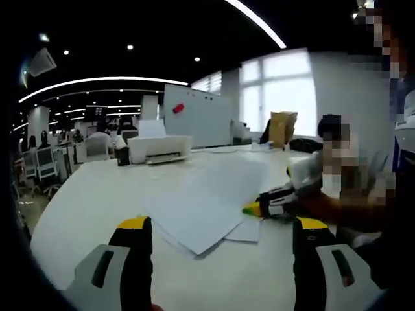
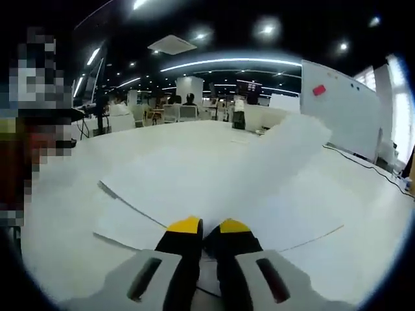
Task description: Organize the stack of printing papers by aligning and flattening the scattered papers on the table
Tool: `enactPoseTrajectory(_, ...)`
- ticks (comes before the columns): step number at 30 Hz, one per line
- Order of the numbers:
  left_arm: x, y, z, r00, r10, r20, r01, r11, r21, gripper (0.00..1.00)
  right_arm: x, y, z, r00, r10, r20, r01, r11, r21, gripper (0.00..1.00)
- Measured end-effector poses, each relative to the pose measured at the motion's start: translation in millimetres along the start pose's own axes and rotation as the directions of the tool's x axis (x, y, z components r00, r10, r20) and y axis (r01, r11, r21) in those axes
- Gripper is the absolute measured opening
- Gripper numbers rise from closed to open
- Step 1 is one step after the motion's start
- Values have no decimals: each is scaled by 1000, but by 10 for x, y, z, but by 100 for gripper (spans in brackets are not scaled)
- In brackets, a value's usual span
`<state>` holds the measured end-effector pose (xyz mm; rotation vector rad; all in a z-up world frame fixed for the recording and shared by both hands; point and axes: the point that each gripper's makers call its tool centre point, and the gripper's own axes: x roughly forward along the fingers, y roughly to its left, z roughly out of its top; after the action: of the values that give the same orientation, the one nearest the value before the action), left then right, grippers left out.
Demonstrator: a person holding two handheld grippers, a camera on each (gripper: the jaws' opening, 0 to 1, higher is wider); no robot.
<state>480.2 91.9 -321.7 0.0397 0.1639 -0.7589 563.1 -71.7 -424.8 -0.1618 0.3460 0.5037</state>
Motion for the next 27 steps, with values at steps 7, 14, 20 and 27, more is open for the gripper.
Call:
enactPoseTrajectory(7, -70, 21, 10, 1000, 11, 6, -11, 1000, 3, 92, -12, -6, 8, 1000, -2, 1, 2, 1000, 4, 0)
enactPoseTrajectory(14, -102, 34, -3, 1000, 11, 2, -11, 1000, 4, 92, -73, -26, 89, 999, -10, 44, 9, 1000, 14, 0)
enactPoseTrajectory(20, -134, 66, 24, 1000, 17, 8, -17, 1000, 6, 92, -138, -36, 187, 995, -7, 100, 1, 999, 54, 0)
enactPoseTrajectory(27, -177, 82, 73, 1000, 20, 22, -20, 1000, 13, 92, -198, 32, 291, 987, 16, 158, -24, 999, 45, 0)
